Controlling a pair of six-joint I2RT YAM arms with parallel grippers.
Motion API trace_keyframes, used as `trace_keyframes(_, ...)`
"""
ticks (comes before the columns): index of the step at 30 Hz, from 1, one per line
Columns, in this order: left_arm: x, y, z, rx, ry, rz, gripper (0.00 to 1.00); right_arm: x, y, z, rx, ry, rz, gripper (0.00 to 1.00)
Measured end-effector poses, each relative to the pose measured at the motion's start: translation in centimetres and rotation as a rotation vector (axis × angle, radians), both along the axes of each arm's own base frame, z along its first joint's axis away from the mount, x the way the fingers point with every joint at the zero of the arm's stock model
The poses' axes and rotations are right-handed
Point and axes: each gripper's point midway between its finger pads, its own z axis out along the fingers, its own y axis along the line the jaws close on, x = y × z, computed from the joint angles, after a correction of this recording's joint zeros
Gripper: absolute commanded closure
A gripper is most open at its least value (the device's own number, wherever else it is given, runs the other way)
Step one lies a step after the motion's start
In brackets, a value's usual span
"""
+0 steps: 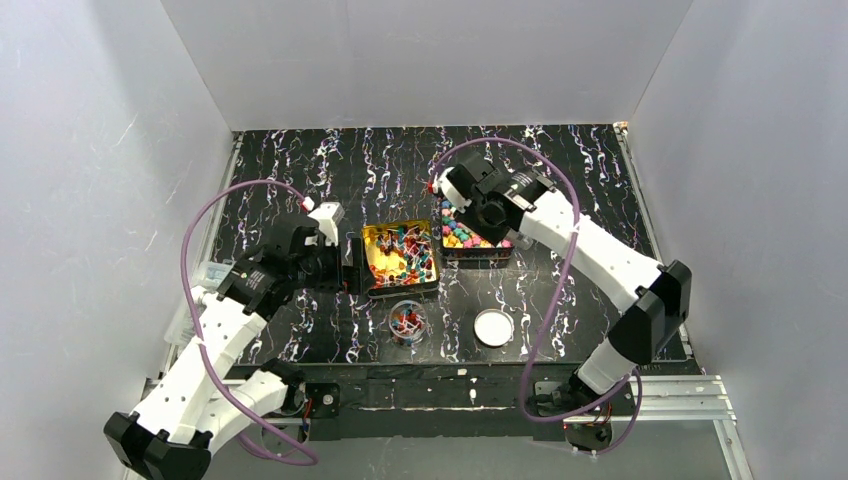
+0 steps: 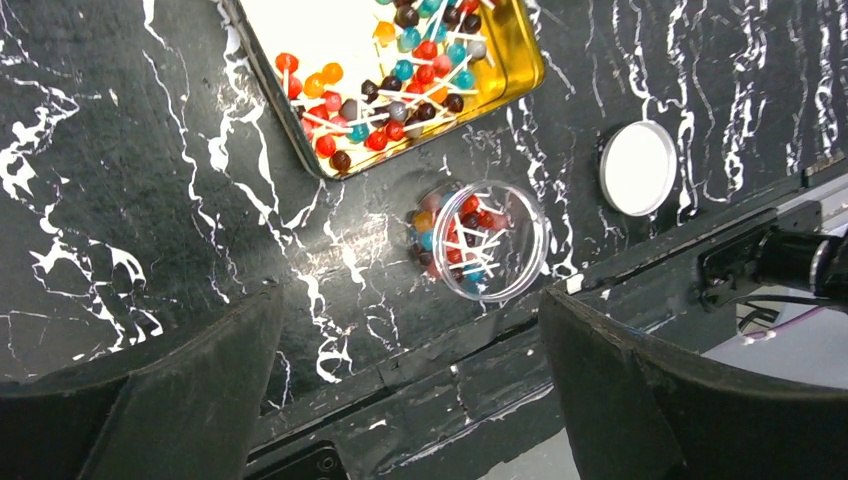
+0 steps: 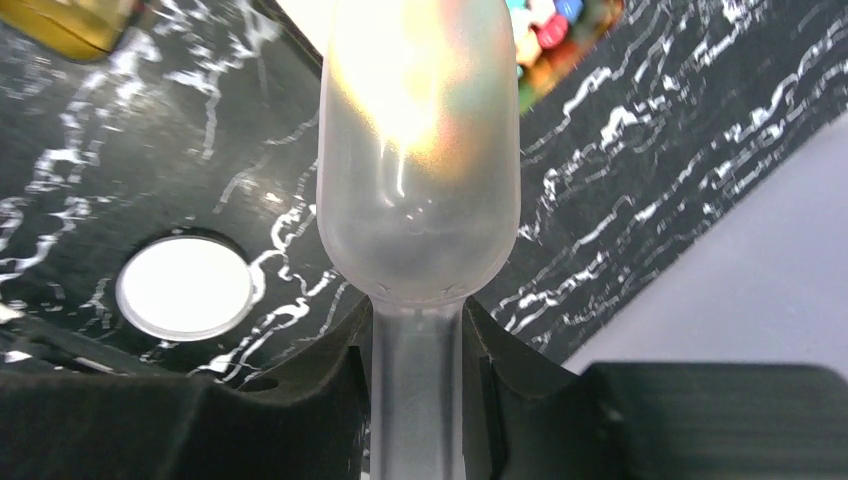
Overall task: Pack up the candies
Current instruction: Scoop the fake candies from the storage box.
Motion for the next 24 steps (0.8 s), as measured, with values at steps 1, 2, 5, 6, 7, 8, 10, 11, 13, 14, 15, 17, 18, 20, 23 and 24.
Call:
trace_keyframes(1,-0.1,0.1,-0.5,0.009,0.007,-0.002,0.02,0.3,-0.6,-0.2,-0.03,0.0,-0.018,0.99)
trace_keyframes(2,-0.3,0.2,-0.8,0.014,0.011,-0.003,0.02,0.6,-1.1,-0.6,-0.057,0.003,-0.032,0.99)
trace_keyframes(5,-0.5,0.4,-1.6,0.024,0.011,-0.012,0.02,1.6,-3.5,-2.0,-0.173,0.031,-0.083,0.99)
trace_keyframes(6,-0.4,0.4,-1.7,0.022,0.001,-0.014,0.02,1.7,-3.9,-2.1,-0.197,0.034,-0.085,0.99)
trace_keyframes(7,-0.5,0.4,-1.9,0.023,-0.001,-0.015,0.02,1.7,-4.2,-2.2,-0.221,0.038,-0.087,0.99)
trace_keyframes(8,-0.5,0.4,-2.0,0.022,-0.005,-0.016,0.02,1.7,-4.4,-2.4,-0.243,0.044,-0.087,0.99)
trace_keyframes(10,-0.6,0.4,-2.4,0.02,-0.004,-0.021,0.02,1.8,-4.7,-3.0,-0.281,0.061,-0.085,0.99)
trace_keyframes(11,-0.7,0.4,-2.6,0.02,-0.001,-0.023,0.02,1.9,-4.8,-3.3,-0.3,0.071,-0.083,0.99)
trace_keyframes(13,-0.8,0.4,-2.9,0.018,0.003,-0.026,0.02,2.0,-4.9,-3.8,-0.331,0.09,-0.078,0.99)
trace_keyframes(14,-0.8,0.3,-2.9,0.016,0.002,-0.028,0.02,2.1,-4.9,-4.1,-0.344,0.096,-0.075,0.99)
trace_keyframes(15,-0.8,0.3,-3.0,0.014,-0.003,-0.028,0.02,2.2,-4.9,-4.4,-0.359,0.106,-0.071,0.99)
trace_keyframes(17,-0.9,0.4,-2.9,0.009,-0.012,-0.028,0.02,2.3,-4.9,-4.6,-0.371,0.114,-0.07,0.99)
trace_keyframes(18,-1.0,0.4,-2.8,0.005,-0.021,-0.028,0.02,2.6,-4.7,-4.8,-0.382,0.118,-0.07,0.99)
trace_keyframes(20,-1.0,0.4,-2.5,-0.003,-0.037,-0.028,0.02,3.0,-4.5,-5.0,-0.392,0.12,-0.071,0.99)
trace_keyframes(23,-1.1,0.5,-2.3,-0.01,-0.049,-0.029,0.02,3.2,-4.5,-5.5,-0.413,0.13,-0.072,0.99)
trace_keyframes(24,-1.1,0.5,-2.3,-0.011,-0.051,-0.029,0.02,3.2,-4.5,-5.7,-0.424,0.135,-0.072,0.99)
